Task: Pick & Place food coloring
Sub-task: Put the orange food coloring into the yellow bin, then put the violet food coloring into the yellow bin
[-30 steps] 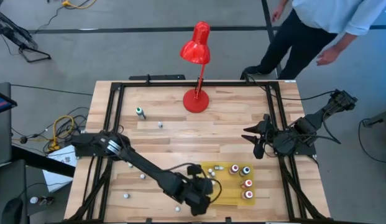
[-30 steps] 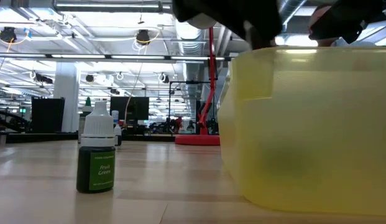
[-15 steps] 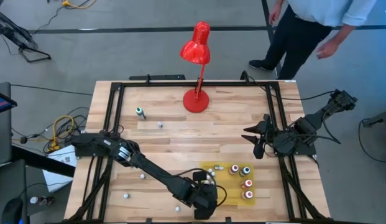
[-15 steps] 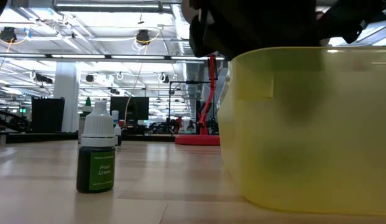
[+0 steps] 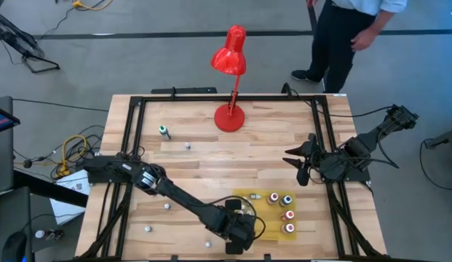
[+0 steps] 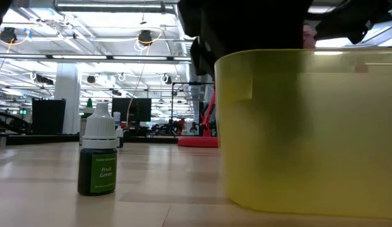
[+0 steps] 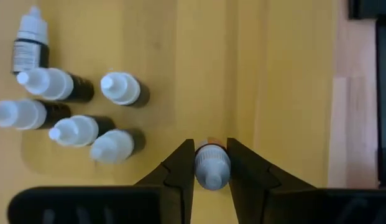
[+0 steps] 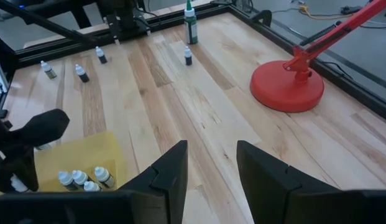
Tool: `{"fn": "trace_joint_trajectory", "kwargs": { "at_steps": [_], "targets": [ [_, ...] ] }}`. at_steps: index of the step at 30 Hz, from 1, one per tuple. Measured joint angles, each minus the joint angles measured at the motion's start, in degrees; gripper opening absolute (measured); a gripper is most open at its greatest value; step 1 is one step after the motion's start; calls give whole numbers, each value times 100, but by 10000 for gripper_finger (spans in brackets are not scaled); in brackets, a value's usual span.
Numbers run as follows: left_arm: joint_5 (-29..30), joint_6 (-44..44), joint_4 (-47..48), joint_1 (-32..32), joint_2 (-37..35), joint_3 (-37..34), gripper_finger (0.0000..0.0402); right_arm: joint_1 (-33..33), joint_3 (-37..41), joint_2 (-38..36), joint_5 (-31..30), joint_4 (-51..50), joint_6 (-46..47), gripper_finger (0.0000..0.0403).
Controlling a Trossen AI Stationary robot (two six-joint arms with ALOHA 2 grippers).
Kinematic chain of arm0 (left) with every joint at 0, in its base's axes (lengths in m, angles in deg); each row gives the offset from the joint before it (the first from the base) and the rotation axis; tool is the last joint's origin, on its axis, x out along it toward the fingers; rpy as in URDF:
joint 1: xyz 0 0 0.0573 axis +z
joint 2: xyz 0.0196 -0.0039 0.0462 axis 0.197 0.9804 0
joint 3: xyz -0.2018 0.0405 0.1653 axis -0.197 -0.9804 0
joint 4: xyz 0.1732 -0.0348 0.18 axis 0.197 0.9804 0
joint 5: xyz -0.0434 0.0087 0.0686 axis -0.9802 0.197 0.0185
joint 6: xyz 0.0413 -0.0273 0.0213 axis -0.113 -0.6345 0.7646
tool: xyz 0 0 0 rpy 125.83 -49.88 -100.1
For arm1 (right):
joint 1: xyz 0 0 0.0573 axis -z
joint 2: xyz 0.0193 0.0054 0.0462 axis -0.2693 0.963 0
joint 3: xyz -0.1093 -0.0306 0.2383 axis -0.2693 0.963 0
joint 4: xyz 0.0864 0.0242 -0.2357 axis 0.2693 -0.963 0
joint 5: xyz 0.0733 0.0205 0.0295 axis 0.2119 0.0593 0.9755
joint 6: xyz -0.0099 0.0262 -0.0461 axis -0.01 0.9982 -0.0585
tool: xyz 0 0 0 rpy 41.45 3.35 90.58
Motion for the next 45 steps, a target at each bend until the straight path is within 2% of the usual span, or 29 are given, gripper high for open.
{"fn": "trace_joint_trajectory", "kwargs": {
  "at_steps": [14,23,30,39,45],
  "targets": [
    [-183,-263,5,137,-1,0,74,-2,0,1,1,1,0,129],
    [-282,-267,-9,133,-2,0,129,-2,0,0,0,1,0,129],
    [-124,-181,119,128,-28,134,139,-2,0,0,-1,1,0,129],
    [916,212,1574,-81,-61,1324,139,0,0,1,1,2,0,129],
    [1241,-323,2835,-340,-337,1276,139,-2,0,1,1,2,0,129]
  ]
}}
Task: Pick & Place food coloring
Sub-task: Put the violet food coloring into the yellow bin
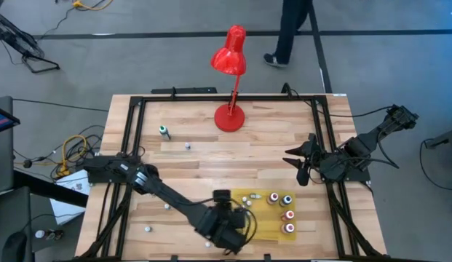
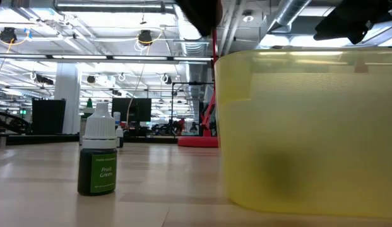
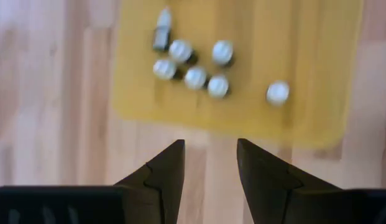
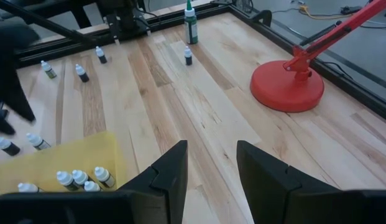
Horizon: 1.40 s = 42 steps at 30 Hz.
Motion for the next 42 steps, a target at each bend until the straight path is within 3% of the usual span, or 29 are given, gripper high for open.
{"fn": "trace_joint_trajectory", "kwargs": {
  "at_steps": [5,8,12,17,24,31,35,42],
  "targets": [
    [78,-892,1279,-370,-117,0,139,0,0,-1,-2,-1,0,129],
    [-165,-1178,1206,-573,-220,-261,139,0,0,0,-2,0,0,129],
    [-551,-1532,1265,-747,-846,-1226,139,0,0,0,0,0,0,129],
    [-1165,-2135,1193,-784,-1900,-3115,139,1,0,-1,-2,0,0,129],
    [-1723,-2525,-547,-782,-3699,-5774,139,0,0,0,-2,0,0,129],
    [-1751,-2988,-2105,-786,-4976,-7668,139,0,0,0,0,0,0,129],
    [-1747,-3225,-2669,-786,-5131,-8335,139,0,0,0,0,0,0,129],
    [-1719,-3379,-2951,-786,-5119,-8699,139,1,0,-2,-2,0,0,129]
  ]
}}
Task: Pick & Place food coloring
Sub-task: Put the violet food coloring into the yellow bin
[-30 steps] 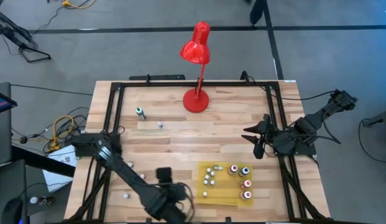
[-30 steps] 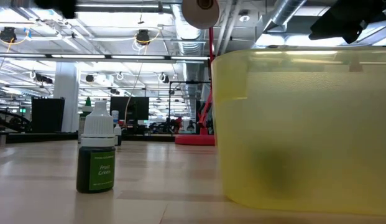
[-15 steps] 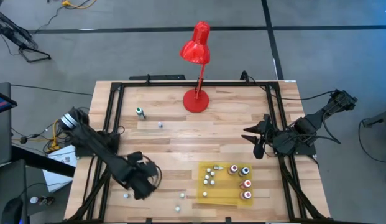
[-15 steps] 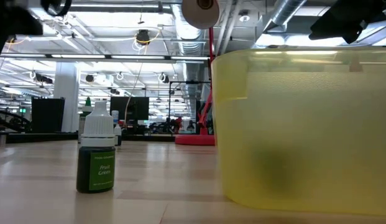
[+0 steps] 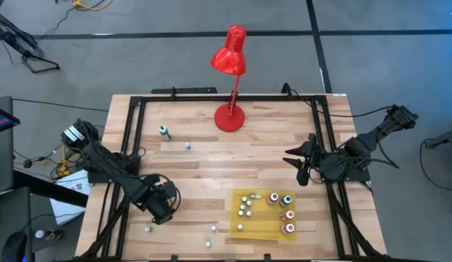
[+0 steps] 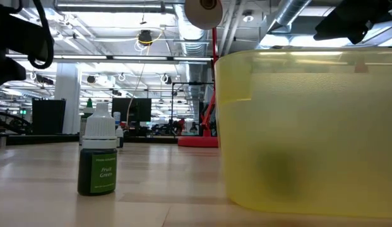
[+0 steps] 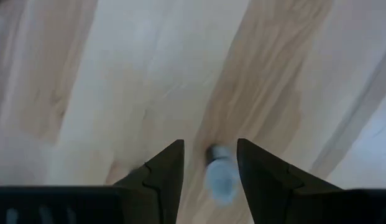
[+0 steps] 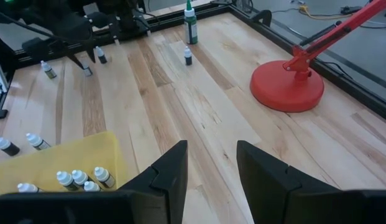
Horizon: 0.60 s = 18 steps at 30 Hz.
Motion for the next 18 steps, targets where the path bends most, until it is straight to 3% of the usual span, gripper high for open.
{"fn": "trace_joint_trajectory", "kwargs": {
  "at_steps": [11,18],
  "targets": [
    [-28,-827,53,28,-1,-4,141,-1,0,1,0,0,0,129],
    [-72,-1137,337,28,-4,-2,165,-1,0,-1,2,0,0,129]
  ]
}}
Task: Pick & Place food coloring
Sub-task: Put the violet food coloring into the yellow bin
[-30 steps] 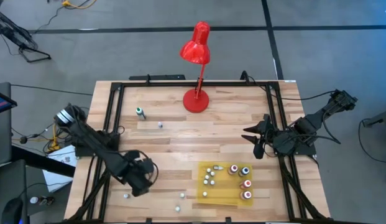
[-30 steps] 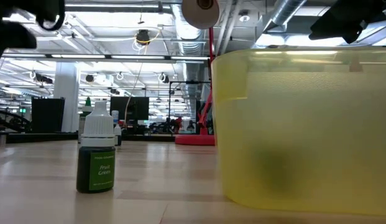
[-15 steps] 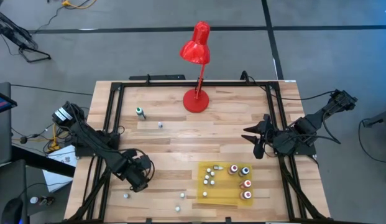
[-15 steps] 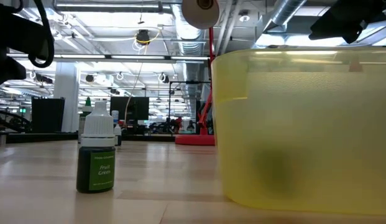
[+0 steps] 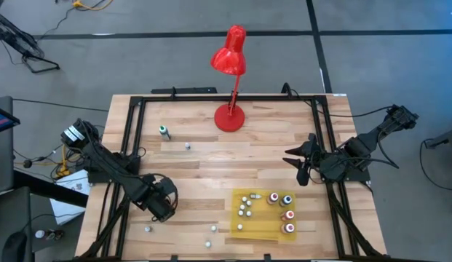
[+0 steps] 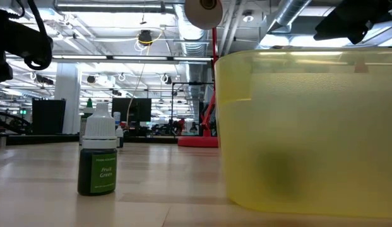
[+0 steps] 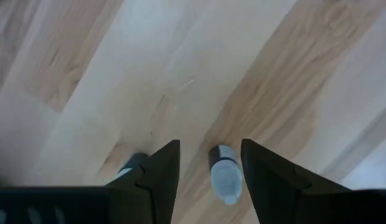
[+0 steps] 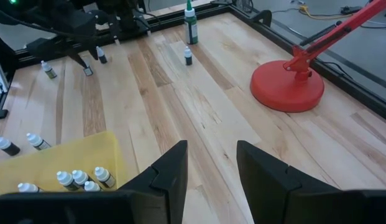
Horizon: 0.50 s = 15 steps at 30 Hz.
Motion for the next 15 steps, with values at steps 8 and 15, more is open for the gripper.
{"fn": "trace_joint_trajectory", "kwargs": {
  "at_steps": [8,15],
  "targets": [
    [-575,-53,-8,-124,0,1,172,0,0,1,0,1,0,129],
    [-475,-76,-28,-195,0,1,136,0,0,0,0,1,0,129]
  ]
}}
